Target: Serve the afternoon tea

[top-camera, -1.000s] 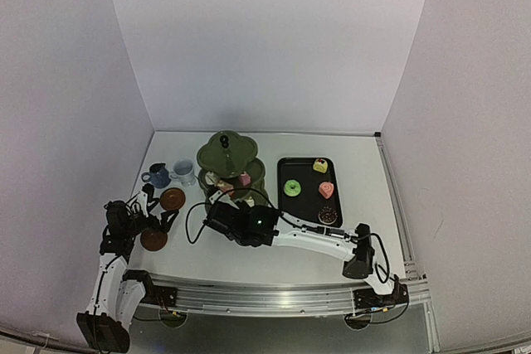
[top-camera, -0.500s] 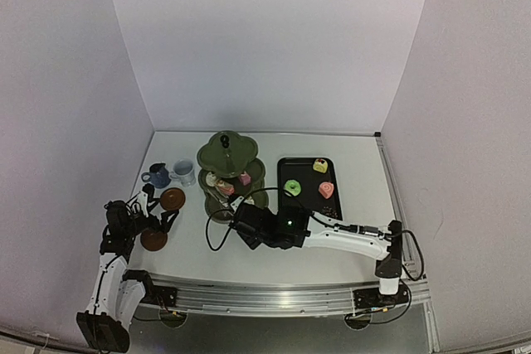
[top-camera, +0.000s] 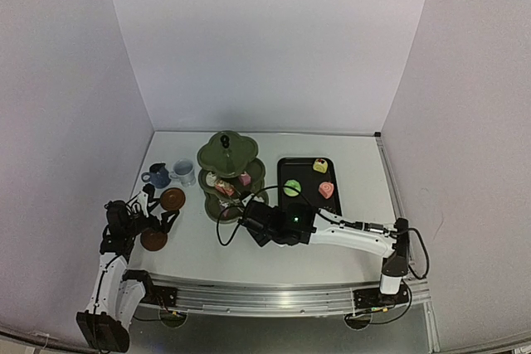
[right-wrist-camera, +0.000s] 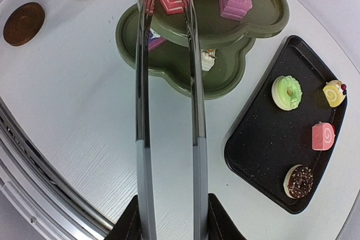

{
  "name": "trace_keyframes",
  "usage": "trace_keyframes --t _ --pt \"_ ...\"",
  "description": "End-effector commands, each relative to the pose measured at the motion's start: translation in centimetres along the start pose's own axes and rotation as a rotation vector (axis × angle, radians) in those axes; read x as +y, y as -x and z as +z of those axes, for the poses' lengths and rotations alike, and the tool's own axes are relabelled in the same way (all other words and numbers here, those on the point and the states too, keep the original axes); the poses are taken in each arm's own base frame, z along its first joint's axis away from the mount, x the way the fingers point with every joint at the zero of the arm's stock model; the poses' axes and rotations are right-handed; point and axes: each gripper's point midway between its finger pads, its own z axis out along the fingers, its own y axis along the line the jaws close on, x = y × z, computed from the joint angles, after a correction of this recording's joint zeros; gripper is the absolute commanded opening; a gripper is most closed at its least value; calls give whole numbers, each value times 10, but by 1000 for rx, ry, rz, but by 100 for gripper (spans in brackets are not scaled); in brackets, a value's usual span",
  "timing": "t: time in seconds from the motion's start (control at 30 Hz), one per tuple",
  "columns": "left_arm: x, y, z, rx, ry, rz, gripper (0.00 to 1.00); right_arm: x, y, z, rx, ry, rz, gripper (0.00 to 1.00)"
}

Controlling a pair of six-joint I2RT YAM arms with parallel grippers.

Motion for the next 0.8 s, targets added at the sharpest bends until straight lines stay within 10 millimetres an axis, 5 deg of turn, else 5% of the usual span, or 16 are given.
trace_keyframes --t 0.0,0.2,0.33,0.77 --pt "-3 5 -1 -14 -12 21 99 -19 23 -35 -102 11 82 31" --pt "-3 5 -1 -13 -13 20 99 -44 19 -57 -129 7 143 31" --pt "-3 10 -2 -23 -9 26 99 -80 14 -72 -150 -13 249 31" --pt "-57 39 -29 -70 -224 196 98 -208 -43 -61 -58 -142 464 32"
